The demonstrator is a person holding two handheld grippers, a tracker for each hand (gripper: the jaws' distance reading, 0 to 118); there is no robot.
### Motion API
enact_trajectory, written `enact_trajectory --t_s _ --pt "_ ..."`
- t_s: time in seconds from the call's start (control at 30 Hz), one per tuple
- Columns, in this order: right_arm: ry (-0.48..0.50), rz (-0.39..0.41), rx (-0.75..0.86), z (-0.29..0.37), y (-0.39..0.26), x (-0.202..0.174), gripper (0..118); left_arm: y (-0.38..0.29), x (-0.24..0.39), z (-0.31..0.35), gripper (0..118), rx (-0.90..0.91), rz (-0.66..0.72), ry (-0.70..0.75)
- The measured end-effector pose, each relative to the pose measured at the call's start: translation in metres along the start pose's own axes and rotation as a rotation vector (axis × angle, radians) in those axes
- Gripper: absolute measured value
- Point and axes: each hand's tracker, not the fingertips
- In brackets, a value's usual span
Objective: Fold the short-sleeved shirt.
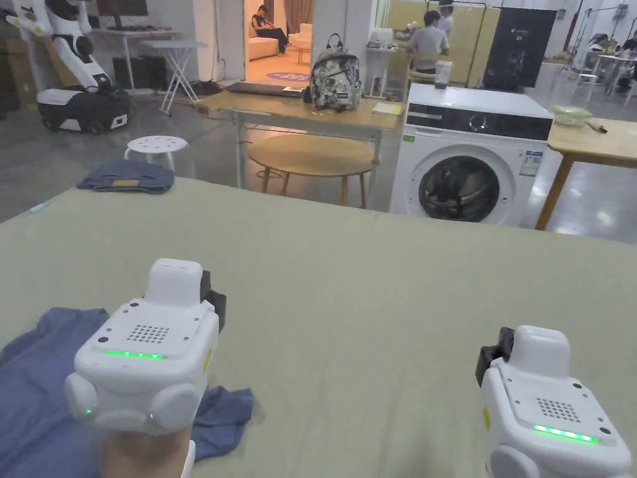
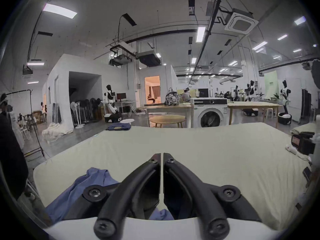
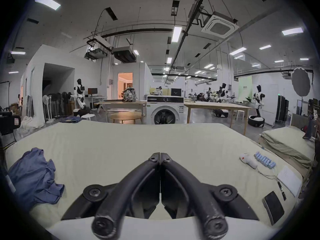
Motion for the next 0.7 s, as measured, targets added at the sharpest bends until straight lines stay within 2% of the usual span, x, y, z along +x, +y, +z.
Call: enact_trajectory --t_s 0.17,0.5,0.7 --pt "0.064 0.023 -0.009 -0.001 0.000 -0.033 0 -0.007 -0.054 0.005 0 -0.089 0.038 0.036" --pt "0.201 0.088 -0.050 -0.001 -0.014 -0.094 0 -0.032 -0.166 0.010 0 -0.372 0.010 0.129" --pt "0.239 0.120 -0.097 -0.003 -0.030 -0.112 0 -0.058 -0.225 -0.009 0 -0.545 0.136 0.114"
